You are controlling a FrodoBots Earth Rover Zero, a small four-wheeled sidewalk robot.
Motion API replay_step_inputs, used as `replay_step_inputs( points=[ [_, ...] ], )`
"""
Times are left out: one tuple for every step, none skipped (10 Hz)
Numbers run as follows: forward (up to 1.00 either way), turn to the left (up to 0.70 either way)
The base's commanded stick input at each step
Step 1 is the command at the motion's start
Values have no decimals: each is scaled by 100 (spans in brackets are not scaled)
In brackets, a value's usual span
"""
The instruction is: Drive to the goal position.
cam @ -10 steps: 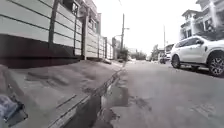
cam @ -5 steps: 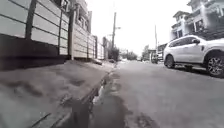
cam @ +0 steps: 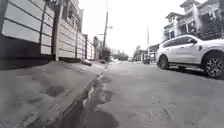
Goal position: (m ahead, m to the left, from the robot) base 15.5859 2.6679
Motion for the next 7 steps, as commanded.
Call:
replay_step_inputs(
  points=[
    [100,-30],
    [100,-36],
    [100,-38],
    [100,-38],
    [100,-34],
    [100,-11],
    [100,2]
  ],
)
